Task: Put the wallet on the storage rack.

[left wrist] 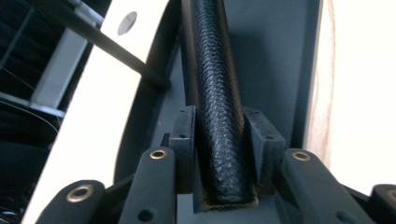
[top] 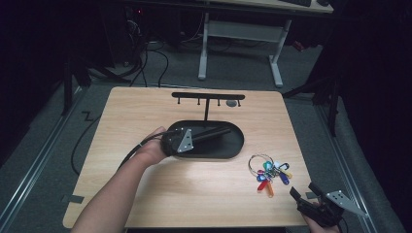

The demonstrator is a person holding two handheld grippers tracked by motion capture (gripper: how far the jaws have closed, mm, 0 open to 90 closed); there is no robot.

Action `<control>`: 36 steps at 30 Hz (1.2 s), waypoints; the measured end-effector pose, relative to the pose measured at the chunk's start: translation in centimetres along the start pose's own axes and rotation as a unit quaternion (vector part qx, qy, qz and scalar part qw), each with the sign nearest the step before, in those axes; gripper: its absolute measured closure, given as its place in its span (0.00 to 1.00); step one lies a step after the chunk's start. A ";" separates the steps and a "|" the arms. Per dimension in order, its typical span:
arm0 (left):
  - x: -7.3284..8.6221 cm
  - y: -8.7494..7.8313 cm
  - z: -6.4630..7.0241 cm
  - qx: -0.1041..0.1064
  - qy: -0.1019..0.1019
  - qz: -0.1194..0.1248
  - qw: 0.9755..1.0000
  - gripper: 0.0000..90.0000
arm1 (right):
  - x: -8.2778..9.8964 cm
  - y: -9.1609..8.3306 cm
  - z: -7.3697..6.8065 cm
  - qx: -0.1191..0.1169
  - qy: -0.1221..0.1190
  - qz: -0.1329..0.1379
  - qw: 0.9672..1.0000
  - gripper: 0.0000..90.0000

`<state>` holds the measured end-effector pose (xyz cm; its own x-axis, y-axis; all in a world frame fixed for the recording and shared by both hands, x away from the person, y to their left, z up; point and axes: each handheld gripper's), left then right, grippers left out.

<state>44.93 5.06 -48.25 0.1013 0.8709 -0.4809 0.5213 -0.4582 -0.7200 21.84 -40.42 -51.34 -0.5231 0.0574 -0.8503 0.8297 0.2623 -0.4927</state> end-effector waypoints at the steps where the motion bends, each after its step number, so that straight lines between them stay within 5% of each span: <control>1: 0.2 -0.1 0.0 0.003 -0.007 0.001 1.000 0.74 | 0.0 0.0 0.0 0.000 0.001 0.000 1.000 0.18; 7: 0.6 0.0 0.8 0.011 -0.003 -0.015 1.000 0.70 | 0.0 0.0 0.0 0.000 0.001 0.000 1.000 0.18; 14: 0.3 0.3 0.3 0.012 -0.028 -0.020 0.999 0.68 | -0.1 0.0 -0.2 0.000 -0.002 0.000 1.000 0.18; 21: -0.1 0.4 0.6 0.003 -0.032 -0.034 0.999 0.65 | -0.1 0.0 0.0 0.000 -0.001 0.001 1.000 0.18; 28: 0.9 -0.5 0.6 0.003 -0.076 -0.014 0.997 0.67 | -0.1 -0.1 0.0 0.000 -0.003 0.003 1.000 0.19; 36: 1.4 -0.6 0.7 0.003 -0.091 -0.012 0.996 0.68 | -0.2 0.0 -0.1 -0.003 -0.005 0.002 1.000 0.19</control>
<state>44.16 6.38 -48.84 -0.0668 0.8356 -0.5452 0.5174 -0.4382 -0.7350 21.90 -40.33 -51.18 -0.5187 0.0494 -0.8536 0.8303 0.2673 -0.4890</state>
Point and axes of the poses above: each handheld gripper's, and its own axes: y roughly forward along the jaws, x roughly out of its underside, z roughly to its right, and after that the axes turned 7 degrees about -z, right-handed
